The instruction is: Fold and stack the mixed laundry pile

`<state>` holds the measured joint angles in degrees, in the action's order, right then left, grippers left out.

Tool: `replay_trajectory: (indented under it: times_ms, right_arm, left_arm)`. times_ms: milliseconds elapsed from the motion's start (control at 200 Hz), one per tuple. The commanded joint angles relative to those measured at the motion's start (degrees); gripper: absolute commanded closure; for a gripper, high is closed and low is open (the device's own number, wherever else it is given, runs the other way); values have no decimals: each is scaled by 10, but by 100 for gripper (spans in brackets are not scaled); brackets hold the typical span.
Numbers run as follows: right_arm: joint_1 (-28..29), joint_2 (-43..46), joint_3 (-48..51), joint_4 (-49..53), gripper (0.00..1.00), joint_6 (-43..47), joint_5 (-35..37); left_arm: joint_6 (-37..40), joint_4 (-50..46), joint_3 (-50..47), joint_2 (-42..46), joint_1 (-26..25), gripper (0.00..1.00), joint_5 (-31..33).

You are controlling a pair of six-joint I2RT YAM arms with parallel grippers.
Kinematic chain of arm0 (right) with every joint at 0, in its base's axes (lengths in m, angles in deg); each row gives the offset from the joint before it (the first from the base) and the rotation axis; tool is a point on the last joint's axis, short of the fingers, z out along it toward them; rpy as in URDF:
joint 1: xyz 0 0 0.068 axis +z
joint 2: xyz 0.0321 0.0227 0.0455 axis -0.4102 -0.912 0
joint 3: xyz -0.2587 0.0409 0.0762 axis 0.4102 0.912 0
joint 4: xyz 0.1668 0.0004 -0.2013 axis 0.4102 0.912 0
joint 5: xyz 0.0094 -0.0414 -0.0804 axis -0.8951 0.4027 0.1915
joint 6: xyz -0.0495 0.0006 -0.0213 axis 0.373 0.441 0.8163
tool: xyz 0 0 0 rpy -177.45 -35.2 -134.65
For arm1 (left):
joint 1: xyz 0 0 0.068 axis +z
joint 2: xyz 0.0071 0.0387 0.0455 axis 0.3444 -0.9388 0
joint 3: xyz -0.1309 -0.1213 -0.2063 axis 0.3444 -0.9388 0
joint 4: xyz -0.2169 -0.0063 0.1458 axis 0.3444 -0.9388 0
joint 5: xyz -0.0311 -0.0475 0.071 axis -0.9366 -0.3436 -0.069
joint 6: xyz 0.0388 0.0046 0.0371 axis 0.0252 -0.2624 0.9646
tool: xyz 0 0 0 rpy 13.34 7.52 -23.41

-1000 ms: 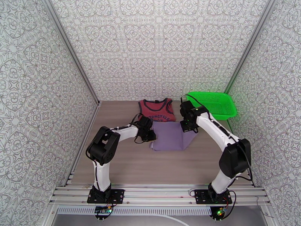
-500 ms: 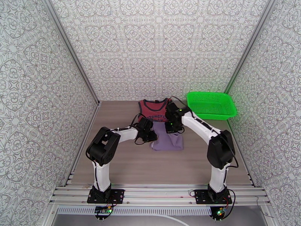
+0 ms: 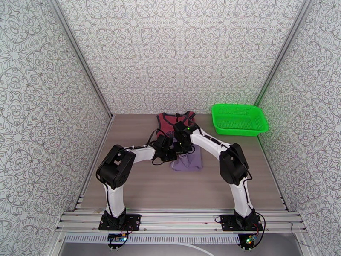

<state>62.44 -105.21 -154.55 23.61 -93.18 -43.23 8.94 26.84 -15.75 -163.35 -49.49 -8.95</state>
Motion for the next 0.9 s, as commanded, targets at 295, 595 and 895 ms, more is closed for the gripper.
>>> replay_trajectory:
  times_ms: [295,595,895]
  right_arm:
    - [0,51,-27,-6,46,0,-17]
    - [-20,136,64,-49,68,7,-22]
    - [-14,103,259,-225,95,-38,-100]
  left_arm:
    - [52,-151,1,43,8,87,72]
    - [109,-315,61,156,26,71,181]
    - [87,-380,79,243,16,63,215]
